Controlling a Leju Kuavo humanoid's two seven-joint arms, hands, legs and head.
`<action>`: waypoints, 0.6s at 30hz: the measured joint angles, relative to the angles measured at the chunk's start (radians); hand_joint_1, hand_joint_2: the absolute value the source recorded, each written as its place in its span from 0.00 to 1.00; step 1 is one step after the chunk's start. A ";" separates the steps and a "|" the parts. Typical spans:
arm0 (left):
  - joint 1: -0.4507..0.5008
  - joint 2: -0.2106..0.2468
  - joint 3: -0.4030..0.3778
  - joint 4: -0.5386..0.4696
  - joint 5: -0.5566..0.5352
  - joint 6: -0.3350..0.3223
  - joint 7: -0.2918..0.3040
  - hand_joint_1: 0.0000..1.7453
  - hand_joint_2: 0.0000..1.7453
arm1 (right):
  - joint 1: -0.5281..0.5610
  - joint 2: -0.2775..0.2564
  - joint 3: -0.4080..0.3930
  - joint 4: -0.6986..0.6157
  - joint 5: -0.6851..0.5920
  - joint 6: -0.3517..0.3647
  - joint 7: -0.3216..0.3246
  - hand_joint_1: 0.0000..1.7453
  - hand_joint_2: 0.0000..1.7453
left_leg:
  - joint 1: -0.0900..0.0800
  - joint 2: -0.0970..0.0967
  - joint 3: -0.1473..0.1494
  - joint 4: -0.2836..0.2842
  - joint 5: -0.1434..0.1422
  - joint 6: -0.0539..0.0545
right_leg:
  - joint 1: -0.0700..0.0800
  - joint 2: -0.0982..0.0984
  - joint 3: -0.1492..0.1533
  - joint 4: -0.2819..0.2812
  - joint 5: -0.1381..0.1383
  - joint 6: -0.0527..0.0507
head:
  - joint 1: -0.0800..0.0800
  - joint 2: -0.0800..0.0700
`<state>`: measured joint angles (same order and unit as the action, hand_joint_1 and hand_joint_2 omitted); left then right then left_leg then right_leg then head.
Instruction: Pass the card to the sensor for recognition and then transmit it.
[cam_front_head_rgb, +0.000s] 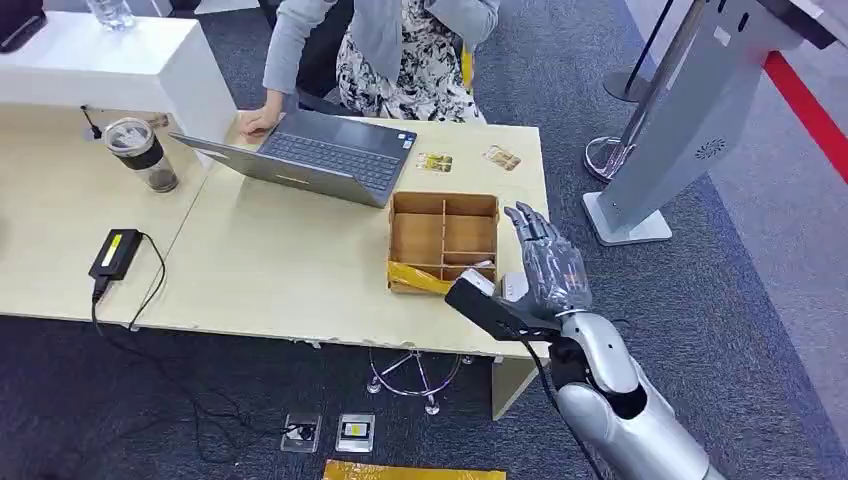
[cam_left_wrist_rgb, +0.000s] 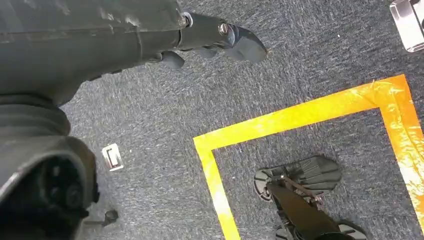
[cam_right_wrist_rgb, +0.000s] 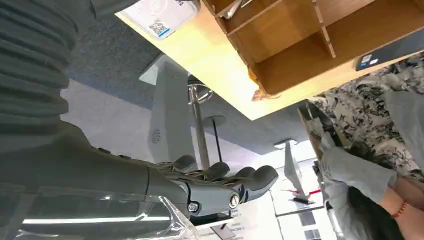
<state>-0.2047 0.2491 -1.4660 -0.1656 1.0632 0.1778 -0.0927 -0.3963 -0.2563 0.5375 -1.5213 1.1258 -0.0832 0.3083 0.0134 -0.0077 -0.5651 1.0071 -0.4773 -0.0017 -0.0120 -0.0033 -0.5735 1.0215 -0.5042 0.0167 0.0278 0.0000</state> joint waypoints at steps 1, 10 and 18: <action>0.000 0.001 0.000 0.000 0.000 -0.002 0.000 0.00 0.00 | 0.000 0.009 0.003 0.004 0.010 0.004 0.006 0.00 1.00 | 0.000 0.000 0.000 0.000 0.000 0.000 | 0.000 0.000 0.000 0.000 0.000 0.000 | 0.000 0.000; 0.000 0.003 0.000 0.000 0.003 -0.005 0.000 0.00 0.00 | 0.000 0.041 0.018 0.032 0.064 0.039 0.010 0.00 1.00 | 0.000 0.000 0.000 0.000 0.000 0.000 | 0.000 0.000 0.000 0.000 0.000 0.000 | 0.000 0.000; 0.000 0.010 0.000 0.000 -0.007 -0.018 0.000 0.00 0.00 | -0.008 0.066 0.030 0.069 0.079 0.055 0.003 0.00 1.00 | 0.000 0.000 0.000 0.000 0.000 0.000 | 0.000 0.000 0.000 0.000 0.000 0.000 | 0.000 0.000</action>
<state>-0.2049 0.2590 -1.4660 -0.1656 1.0559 0.1602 -0.0927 -0.4042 -0.1903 0.5673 -1.4523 1.2051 -0.0282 0.3117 0.0135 -0.0076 -0.5650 1.0071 -0.4773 -0.0017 -0.0118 -0.0034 -0.5734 1.0215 -0.5042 0.0167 0.0278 0.0000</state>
